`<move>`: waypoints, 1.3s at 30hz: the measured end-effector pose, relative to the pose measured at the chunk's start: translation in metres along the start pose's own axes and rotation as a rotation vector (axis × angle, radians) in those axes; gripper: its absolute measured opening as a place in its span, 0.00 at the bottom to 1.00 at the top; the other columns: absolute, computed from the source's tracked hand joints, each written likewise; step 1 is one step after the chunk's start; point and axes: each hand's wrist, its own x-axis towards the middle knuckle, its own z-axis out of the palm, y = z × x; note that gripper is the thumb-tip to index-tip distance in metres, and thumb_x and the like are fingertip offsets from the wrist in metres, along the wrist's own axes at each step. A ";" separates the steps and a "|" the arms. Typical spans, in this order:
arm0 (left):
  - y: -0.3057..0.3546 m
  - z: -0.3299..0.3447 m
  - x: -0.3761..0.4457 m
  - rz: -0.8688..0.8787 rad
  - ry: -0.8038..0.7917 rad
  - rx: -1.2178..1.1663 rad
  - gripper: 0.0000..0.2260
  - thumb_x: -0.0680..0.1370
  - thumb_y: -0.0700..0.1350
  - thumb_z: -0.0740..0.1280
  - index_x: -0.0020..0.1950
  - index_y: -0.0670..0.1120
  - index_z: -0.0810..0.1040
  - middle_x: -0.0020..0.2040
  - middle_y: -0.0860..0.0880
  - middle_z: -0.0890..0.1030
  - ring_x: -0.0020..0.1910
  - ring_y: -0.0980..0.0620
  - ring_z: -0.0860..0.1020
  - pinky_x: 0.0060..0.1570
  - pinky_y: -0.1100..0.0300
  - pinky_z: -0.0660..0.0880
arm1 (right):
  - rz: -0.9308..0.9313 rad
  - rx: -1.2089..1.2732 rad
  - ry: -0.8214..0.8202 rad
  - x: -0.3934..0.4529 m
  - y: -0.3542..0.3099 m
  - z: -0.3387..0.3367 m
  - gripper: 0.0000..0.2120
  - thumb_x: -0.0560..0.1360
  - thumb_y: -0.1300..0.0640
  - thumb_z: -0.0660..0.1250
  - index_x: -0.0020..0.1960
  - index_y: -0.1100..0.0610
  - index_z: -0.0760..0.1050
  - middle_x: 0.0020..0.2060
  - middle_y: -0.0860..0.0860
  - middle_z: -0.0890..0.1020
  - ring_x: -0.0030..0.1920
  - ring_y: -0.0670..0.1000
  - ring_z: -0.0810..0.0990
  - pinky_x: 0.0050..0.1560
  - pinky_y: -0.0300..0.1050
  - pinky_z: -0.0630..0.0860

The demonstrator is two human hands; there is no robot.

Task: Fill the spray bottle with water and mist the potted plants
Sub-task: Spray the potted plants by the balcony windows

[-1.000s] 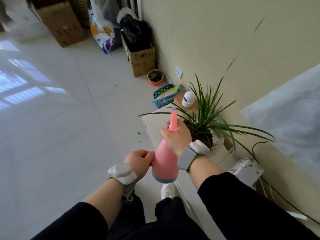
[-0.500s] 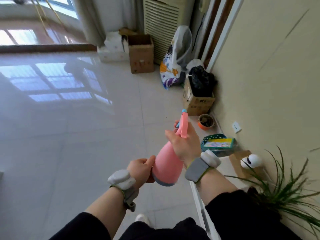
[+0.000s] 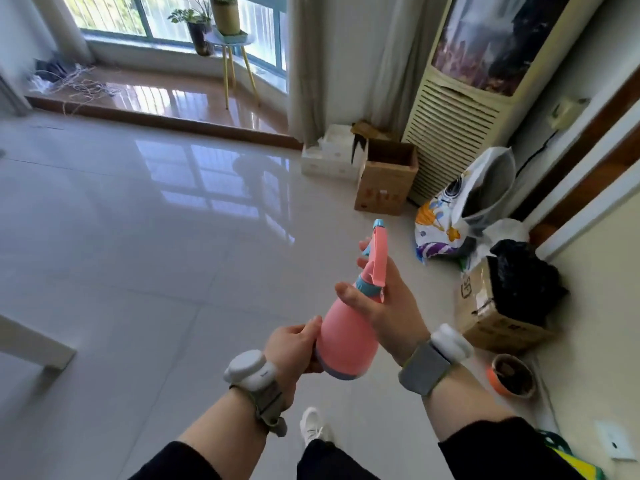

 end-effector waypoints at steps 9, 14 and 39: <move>0.153 -0.060 0.139 0.035 0.158 -0.055 0.18 0.81 0.49 0.61 0.49 0.35 0.81 0.49 0.31 0.82 0.42 0.38 0.82 0.51 0.46 0.81 | -0.064 -0.004 0.128 0.215 -0.085 0.074 0.24 0.72 0.64 0.70 0.66 0.58 0.70 0.54 0.53 0.78 0.50 0.49 0.77 0.55 0.40 0.73; 0.209 -0.114 0.221 0.064 0.237 -0.052 0.17 0.80 0.49 0.62 0.50 0.35 0.82 0.50 0.33 0.82 0.44 0.40 0.81 0.51 0.48 0.80 | -0.056 0.026 0.040 0.319 -0.105 0.125 0.24 0.71 0.68 0.67 0.66 0.58 0.70 0.59 0.50 0.77 0.56 0.49 0.76 0.61 0.48 0.72; 0.601 -0.292 0.722 0.140 0.273 0.069 0.13 0.77 0.46 0.67 0.38 0.38 0.83 0.31 0.46 0.83 0.29 0.53 0.78 0.36 0.60 0.77 | -0.021 0.017 0.025 0.952 -0.189 0.299 0.26 0.67 0.69 0.69 0.63 0.55 0.72 0.53 0.52 0.78 0.51 0.51 0.76 0.52 0.43 0.70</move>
